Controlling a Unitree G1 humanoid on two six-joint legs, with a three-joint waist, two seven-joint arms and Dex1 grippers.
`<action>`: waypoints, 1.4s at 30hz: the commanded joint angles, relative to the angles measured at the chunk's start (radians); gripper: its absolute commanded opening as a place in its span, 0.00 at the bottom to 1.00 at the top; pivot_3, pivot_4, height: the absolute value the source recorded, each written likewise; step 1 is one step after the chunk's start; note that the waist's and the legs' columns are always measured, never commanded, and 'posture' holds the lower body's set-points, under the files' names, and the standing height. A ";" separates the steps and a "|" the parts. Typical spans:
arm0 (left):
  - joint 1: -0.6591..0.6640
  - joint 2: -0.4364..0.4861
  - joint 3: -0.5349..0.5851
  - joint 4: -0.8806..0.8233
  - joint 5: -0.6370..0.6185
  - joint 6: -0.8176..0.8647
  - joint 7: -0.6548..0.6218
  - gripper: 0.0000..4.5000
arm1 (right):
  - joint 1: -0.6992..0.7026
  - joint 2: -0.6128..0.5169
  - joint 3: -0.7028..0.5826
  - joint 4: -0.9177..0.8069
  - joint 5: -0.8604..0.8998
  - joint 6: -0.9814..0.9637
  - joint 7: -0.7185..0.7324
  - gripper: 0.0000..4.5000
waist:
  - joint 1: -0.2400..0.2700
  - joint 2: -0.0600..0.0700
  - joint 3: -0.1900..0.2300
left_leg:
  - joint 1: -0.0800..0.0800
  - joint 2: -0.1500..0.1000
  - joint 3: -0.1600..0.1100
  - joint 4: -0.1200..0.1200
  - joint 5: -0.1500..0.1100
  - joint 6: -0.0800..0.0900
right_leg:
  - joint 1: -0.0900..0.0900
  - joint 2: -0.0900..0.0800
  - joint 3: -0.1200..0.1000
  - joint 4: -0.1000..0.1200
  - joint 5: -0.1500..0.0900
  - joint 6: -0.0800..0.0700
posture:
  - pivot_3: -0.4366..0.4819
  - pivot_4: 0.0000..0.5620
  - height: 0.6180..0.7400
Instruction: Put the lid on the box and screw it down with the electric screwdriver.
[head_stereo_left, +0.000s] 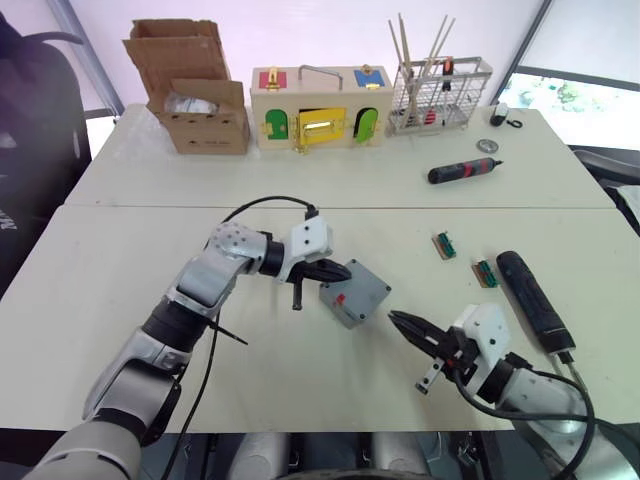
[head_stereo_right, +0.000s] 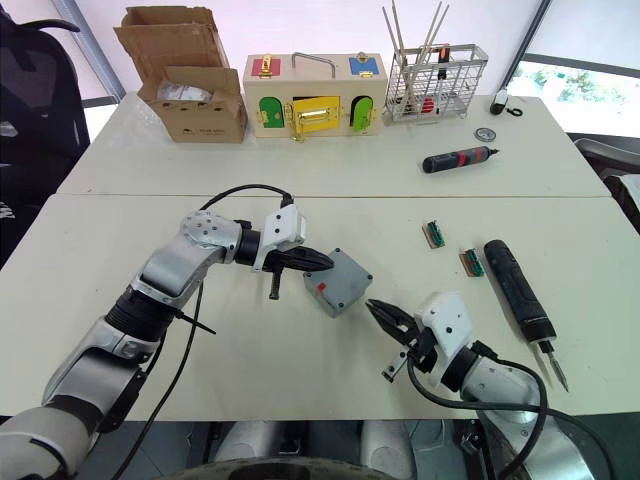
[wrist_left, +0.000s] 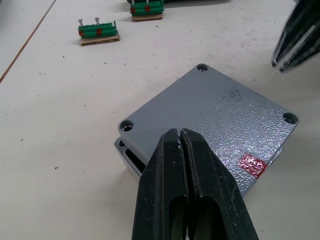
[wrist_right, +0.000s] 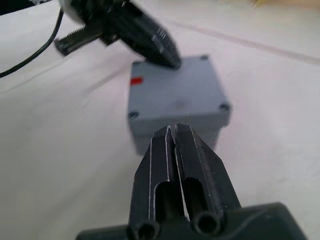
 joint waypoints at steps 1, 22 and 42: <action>0.027 0.015 -0.044 0.039 0.055 0.031 0.001 0.00 | -0.026 0.001 0.009 -0.040 0.013 0.031 0.008 0.02 | 0.000 0.000 0.000 | 0.000 0.000 0.000 0.000 0.000 0.000 | 0.000 0.000 0.000 -0.001 0.000 0.000 | 0.48 0.27 0.62; 0.026 0.005 -0.036 0.027 0.048 0.026 0.010 0.00 | -0.113 0.045 0.086 0.047 -0.046 0.028 0.029 0.02 | 0.000 0.001 0.001 | 0.000 0.000 0.000 -0.001 -0.001 0.001 | 0.001 0.000 -0.001 -0.006 0.000 0.000 | 0.48 0.27 0.62; 0.029 0.009 -0.031 0.025 0.049 0.033 0.010 0.00 | -0.158 0.081 0.094 0.084 -0.079 0.025 0.023 0.02 | 0.000 0.003 0.002 | 0.000 0.000 0.000 -0.002 -0.002 0.001 | 0.001 0.000 -0.001 -0.007 0.000 0.000 | 0.48 0.27 0.62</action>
